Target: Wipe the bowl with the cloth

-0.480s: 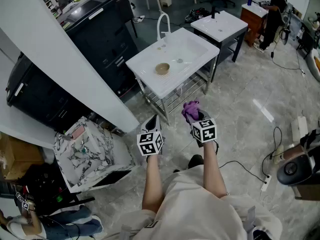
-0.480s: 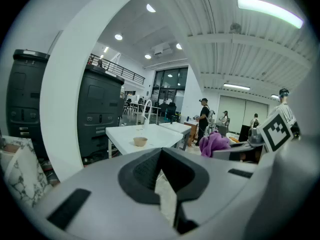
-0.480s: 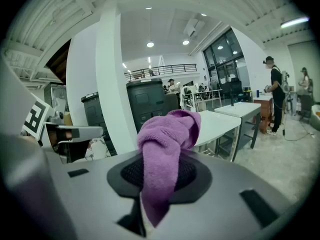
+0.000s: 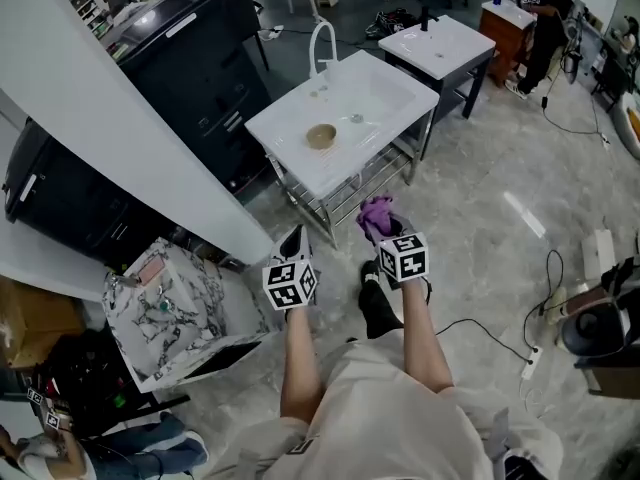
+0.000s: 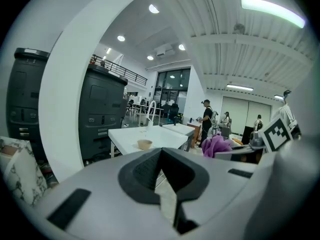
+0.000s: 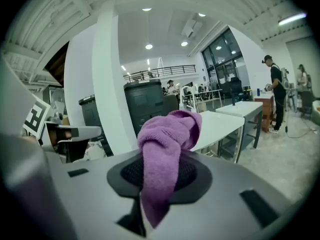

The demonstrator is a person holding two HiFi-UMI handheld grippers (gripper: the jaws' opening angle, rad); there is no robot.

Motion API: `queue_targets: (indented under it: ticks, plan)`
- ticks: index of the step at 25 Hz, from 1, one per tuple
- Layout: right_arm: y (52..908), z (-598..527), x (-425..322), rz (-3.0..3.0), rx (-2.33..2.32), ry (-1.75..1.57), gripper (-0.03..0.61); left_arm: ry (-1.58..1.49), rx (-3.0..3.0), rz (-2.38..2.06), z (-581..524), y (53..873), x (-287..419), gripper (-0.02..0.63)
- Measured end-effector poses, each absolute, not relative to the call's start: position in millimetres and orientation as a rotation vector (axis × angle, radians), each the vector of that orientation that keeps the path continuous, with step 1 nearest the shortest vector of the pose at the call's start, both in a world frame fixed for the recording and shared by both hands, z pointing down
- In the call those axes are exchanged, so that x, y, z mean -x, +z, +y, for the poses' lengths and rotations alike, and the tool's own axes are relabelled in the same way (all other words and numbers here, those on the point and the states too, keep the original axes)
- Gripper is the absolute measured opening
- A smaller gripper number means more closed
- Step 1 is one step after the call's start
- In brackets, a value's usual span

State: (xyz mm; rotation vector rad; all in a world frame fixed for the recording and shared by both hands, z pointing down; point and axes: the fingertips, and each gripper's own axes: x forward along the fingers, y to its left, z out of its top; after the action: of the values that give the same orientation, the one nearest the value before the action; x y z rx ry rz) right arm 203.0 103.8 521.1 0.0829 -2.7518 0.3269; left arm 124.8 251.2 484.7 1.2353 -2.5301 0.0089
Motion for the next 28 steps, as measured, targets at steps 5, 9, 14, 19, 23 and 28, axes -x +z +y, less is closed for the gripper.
queue_targets:
  ticks: [5,9,14,19,23,28]
  plan:
    - [515,84,-160,-2.772,-0.032,0.364,0.091,0.034,-1.235,-2.541,231,480,-82,0.006]
    - [514,61,-128,-2.78,-0.009,0.4,0.092,0.048,-1.239,-2.535,208,480,-51,0.006]
    - [502,28,-74,-2.808,0.019,0.417,0.094,0.086,-1.251,-2.52,169,474,6,0.006]
    - [495,3,-23,-2.799,0.098,0.377,0.094,0.065,-1.216,-2.542,138,464,56,0.006]
    - [487,-20,12,-2.809,0.148,0.349,0.095,0.11,-1.228,-2.538,119,459,83,0.006]
    - [498,-38,41,-2.792,0.213,0.337,0.096,0.111,-1.163,-2.548,115,467,106,0.006]
